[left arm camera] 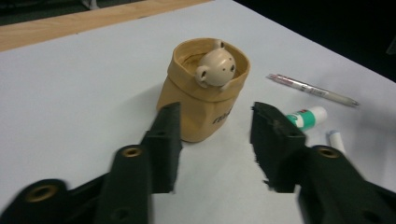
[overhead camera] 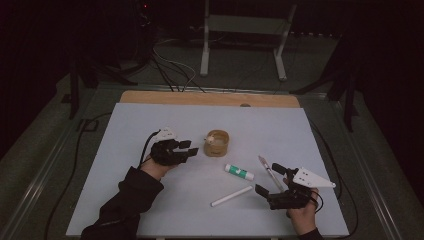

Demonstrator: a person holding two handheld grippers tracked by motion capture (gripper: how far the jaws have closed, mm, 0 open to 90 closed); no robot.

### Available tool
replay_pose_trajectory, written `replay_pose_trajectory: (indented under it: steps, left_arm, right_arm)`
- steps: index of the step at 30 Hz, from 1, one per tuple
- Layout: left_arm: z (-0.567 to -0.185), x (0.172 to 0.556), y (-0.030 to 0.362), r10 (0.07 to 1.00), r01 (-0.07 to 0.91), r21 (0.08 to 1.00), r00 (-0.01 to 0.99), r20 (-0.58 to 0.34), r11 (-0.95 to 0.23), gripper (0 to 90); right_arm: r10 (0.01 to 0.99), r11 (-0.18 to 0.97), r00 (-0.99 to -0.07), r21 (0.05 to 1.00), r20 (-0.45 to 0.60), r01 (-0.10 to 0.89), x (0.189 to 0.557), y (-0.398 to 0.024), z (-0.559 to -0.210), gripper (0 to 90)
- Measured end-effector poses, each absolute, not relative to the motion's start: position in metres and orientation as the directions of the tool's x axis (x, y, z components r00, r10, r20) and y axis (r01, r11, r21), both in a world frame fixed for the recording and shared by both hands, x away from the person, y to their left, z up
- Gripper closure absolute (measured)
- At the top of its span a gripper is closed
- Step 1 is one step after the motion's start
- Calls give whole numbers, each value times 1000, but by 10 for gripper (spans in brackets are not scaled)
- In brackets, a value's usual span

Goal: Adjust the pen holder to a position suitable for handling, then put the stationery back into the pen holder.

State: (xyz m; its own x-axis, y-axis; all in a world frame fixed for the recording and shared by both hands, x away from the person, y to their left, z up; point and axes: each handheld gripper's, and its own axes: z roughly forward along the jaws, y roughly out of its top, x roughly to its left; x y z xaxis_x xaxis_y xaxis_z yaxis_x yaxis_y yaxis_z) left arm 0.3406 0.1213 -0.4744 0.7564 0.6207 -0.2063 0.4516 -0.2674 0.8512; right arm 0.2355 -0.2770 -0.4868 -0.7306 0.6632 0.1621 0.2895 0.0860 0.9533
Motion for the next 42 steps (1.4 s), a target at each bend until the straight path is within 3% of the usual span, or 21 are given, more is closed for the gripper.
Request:
replay_pose_trajectory:
  steps: [6, 13, 20, 30, 42]
  left_arm:
    - [-466, 329, 123, 620, 459, 850, 753, -219, -259, 228]
    - [-458, 316, 127, 561, 438, 866, 792, -243, -243, 21]
    - [-461, 304, 140, 528, 421, 886, 806, -266, -195, 2]
    - [-478, 282, 162, 549, 371, 901, 812, -196, -227, 3]
    - [-496, 262, 168, 552, 366, 898, 813, -183, -242, 3]
  right_arm:
    - [668, 76, -725, 954, 167, 289, 235, -278, -486, 0]
    - [672, 74, -722, 955, 164, 286, 235, -278, -485, 0]
    - [674, 81, -723, 958, 150, 274, 234, -278, -484, 0]
    - [681, 78, -714, 954, 161, 290, 235, -279, -484, 0]
    - [706, 95, -701, 967, 102, 236, 240, -279, -479, 0]
